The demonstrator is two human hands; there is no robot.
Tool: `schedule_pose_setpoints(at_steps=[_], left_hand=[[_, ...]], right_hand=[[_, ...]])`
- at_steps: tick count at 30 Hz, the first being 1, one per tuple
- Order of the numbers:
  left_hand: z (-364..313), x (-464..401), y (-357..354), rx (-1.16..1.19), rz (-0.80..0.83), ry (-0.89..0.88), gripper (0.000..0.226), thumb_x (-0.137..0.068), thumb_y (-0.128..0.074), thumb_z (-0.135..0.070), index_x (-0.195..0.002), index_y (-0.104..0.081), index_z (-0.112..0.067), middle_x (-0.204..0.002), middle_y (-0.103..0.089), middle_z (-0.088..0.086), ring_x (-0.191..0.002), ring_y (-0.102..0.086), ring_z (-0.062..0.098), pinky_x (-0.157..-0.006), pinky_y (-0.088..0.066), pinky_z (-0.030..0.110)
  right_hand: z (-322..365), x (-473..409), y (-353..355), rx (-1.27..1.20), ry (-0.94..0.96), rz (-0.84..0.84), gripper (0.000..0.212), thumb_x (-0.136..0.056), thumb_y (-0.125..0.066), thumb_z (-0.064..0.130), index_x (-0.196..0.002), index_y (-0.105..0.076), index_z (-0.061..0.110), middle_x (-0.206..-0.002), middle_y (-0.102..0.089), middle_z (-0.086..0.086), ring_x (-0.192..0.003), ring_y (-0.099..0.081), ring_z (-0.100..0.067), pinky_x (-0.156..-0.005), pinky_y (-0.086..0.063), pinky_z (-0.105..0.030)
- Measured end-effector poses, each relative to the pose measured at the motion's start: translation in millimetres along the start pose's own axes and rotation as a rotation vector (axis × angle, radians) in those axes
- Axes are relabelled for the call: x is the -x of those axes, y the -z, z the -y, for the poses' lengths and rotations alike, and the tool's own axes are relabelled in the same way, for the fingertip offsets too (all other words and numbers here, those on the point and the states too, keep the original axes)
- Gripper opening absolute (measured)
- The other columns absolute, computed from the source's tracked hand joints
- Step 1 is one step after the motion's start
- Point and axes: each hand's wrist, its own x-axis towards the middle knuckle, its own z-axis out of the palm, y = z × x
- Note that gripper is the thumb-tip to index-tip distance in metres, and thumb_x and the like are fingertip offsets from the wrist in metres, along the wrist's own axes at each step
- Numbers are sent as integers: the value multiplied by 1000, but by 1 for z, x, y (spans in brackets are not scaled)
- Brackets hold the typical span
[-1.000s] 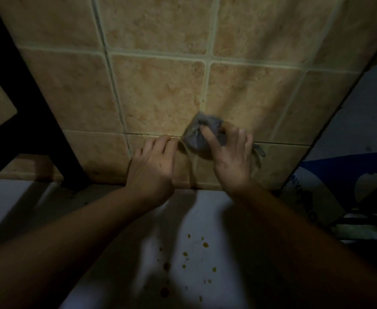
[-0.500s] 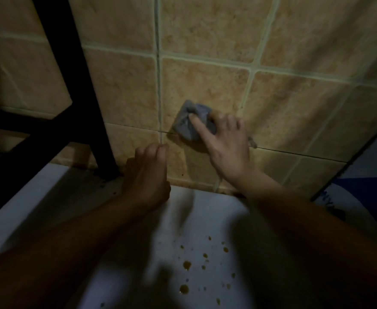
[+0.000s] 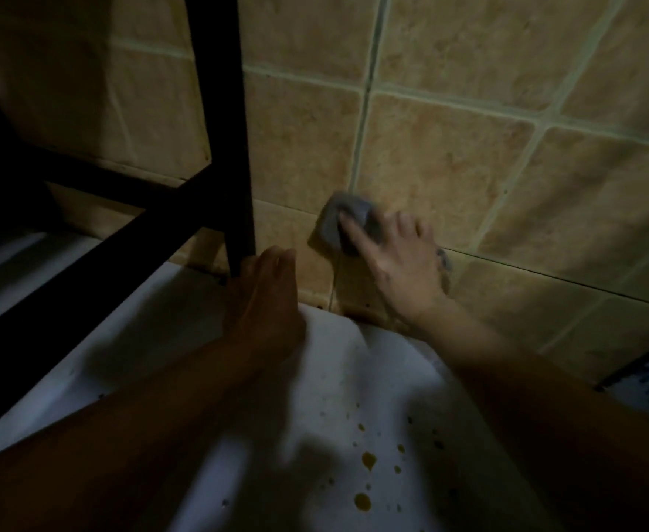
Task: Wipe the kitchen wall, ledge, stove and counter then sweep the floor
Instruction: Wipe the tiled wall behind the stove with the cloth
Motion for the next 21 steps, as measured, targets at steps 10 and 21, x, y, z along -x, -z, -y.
schedule_pose_setpoints(at_steps=[10, 21], left_hand=[[18, 3, -11, 77, -28, 137, 80, -88, -61, -23, -149, -10, -17, -155, -12, 3, -141, -13, 26, -113, -19, 36], [30, 4, -12, 61, -34, 209, 76, -92, -54, -24, -150, -5, -16, -156, -8, 5, -143, -9, 27, -115, -14, 39]], right_hand=[[19, -51, 10, 25, -19, -113, 50, -85, -30, 22, -127, -58, 18, -104, -31, -11, -84, -32, -26, -69, -28, -35], [47, -50, -11, -46, 55, -98, 49, -86, -30, 21, -126, -59, 16, -104, -32, -13, -84, -33, -28, -68, -37, -36]])
